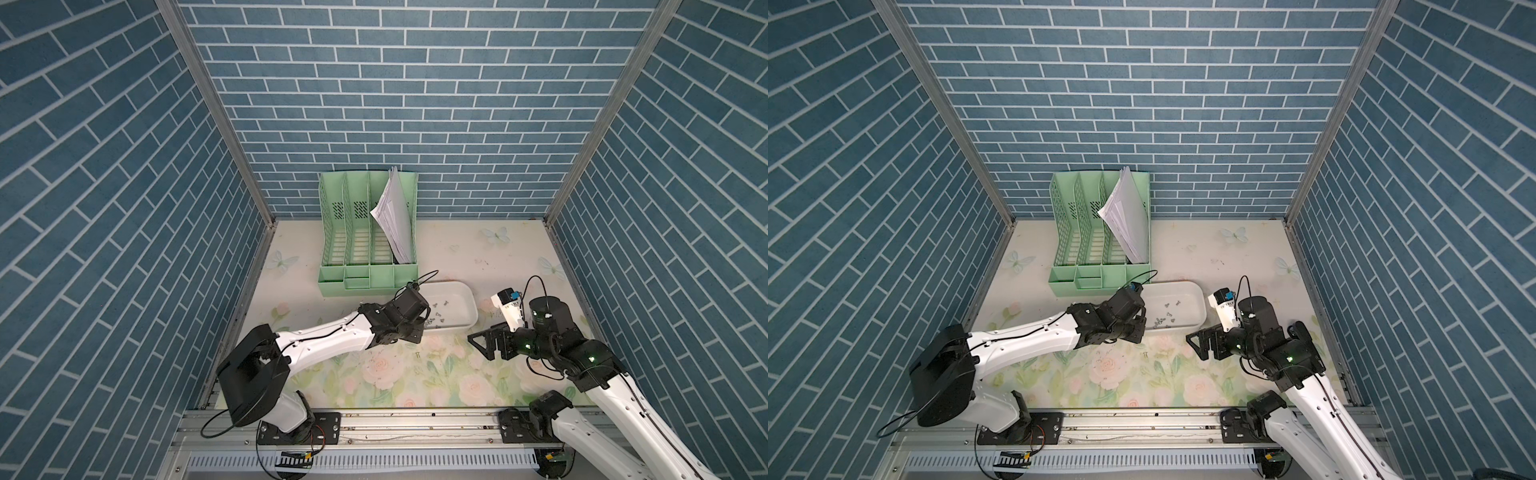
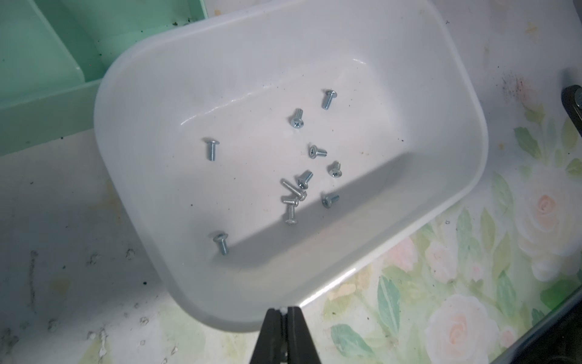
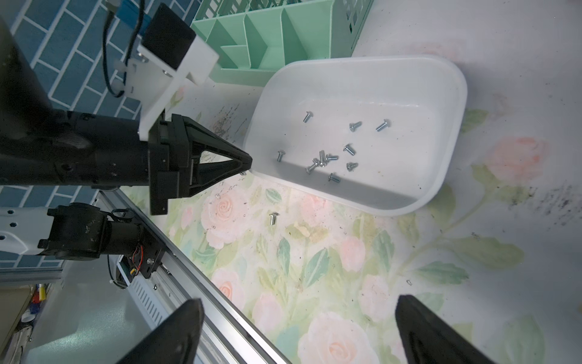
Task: Put the screws on the desktop into the storage box
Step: Place the screw in the storage box.
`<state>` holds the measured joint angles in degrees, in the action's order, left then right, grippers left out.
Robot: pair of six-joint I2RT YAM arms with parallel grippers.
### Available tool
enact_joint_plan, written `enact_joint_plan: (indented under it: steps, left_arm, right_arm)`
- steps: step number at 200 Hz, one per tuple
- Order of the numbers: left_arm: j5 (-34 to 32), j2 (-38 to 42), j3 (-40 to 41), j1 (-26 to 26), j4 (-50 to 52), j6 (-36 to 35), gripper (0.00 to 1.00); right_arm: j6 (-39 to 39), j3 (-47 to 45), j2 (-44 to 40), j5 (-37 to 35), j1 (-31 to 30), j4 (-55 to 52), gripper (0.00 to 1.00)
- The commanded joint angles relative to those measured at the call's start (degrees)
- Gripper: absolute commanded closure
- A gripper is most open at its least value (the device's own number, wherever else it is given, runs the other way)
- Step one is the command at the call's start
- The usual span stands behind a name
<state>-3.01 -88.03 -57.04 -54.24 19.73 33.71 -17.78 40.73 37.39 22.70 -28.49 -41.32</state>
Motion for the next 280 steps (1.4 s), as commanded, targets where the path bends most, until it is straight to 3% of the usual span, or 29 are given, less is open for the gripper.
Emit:
enact_joint_plan:
  steps: [1, 72, 112, 138, 165, 203, 241, 280]
  left_arm:
    - [-0.97, -2.39, -2.69, 1.12, -4.38, -2.06, 1.00]
    - [1.60, -6.49, -5.49, 2.60, -5.68, -3.19, 1.00]
    - [2.78, -6.89, -6.66, 3.34, -4.32, -3.64, 0.65]
    - [3.00, -6.74, -7.08, 3.52, -3.19, -4.23, 0.28]
    - [3.08, -5.31, -7.48, 3.61, -1.41, -4.45, 0.01]
    - [4.91, -0.83, -6.62, 4.31, 1.27, -4.89, 0.00]
    - [7.31, 7.36, -2.94, 5.77, 4.09, -4.80, 0.00]
    - [12.88, 17.54, 3.60, 9.84, 7.60, -4.80, 0.00]
  right_arm:
    - [-1.29, 0.75, -0.57, -1.60, -0.25, 0.76, 0.00]
    - [-1.46, 0.74, -0.32, -2.17, -0.30, 0.72, 0.00]
    - [-1.80, 0.84, -0.41, -3.51, -0.30, 0.45, 0.00]
    - [-1.57, 0.94, -0.81, -3.54, -0.25, 0.65, 0.00]
    - [-2.07, 0.84, -1.44, -4.69, -0.25, 0.89, 0.00]
    - [-3.73, 0.56, -2.33, -7.85, -0.31, 3.40, 0.00]
    - [-6.81, -0.94, -0.90, -13.01, -3.05, 7.17, 0.07]
    - [-11.29, -1.59, 4.31, -25.41, -15.54, 10.70, 0.07]
